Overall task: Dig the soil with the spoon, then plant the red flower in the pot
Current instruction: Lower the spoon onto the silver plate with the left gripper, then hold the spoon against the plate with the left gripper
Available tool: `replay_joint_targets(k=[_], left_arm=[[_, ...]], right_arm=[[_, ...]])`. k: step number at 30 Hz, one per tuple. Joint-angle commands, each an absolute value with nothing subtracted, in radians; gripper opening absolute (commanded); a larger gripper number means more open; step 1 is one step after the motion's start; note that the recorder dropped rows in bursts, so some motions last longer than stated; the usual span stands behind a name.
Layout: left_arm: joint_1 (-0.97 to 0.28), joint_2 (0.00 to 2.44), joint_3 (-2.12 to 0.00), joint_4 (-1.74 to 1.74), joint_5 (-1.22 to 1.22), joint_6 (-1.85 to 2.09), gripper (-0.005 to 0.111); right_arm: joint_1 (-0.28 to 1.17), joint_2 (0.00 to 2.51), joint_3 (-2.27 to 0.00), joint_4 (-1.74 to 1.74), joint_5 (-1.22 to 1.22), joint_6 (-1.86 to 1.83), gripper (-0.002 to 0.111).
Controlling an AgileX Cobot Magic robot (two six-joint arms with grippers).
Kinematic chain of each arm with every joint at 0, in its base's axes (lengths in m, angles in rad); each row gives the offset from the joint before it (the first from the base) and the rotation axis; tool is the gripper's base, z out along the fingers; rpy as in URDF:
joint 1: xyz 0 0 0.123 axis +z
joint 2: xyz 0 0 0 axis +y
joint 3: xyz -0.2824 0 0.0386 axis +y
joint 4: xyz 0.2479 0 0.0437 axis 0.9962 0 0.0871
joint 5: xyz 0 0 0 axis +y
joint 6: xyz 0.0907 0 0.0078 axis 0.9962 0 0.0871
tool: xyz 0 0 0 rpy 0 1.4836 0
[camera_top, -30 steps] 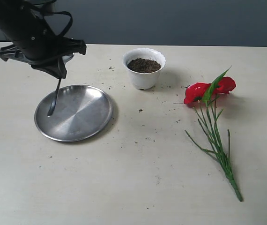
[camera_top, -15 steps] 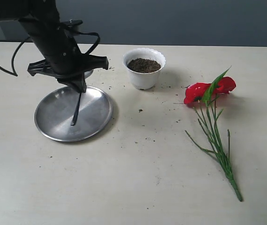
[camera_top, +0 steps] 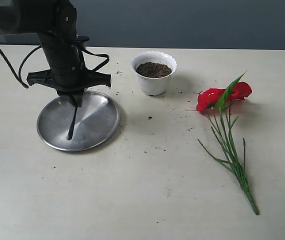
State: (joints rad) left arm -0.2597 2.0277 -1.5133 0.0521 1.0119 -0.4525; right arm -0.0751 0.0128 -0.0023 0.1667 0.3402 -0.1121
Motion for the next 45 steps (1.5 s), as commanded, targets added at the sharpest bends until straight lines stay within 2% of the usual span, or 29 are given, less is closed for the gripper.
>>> replay_joint_targets(k=[1,45], left_arm=[[-0.265,2.048,-1.526,0.058,1.017,-0.473,0.0],[-0.237,2.105,-1.526,0.0,0.999,-0.453,0.0]], right_arm=[[-0.079,0.009,0.0,0.167,0.335,-0.113,-0.001],[-0.079,0.009,0.0,0.167,0.335,-0.113,-0.001]])
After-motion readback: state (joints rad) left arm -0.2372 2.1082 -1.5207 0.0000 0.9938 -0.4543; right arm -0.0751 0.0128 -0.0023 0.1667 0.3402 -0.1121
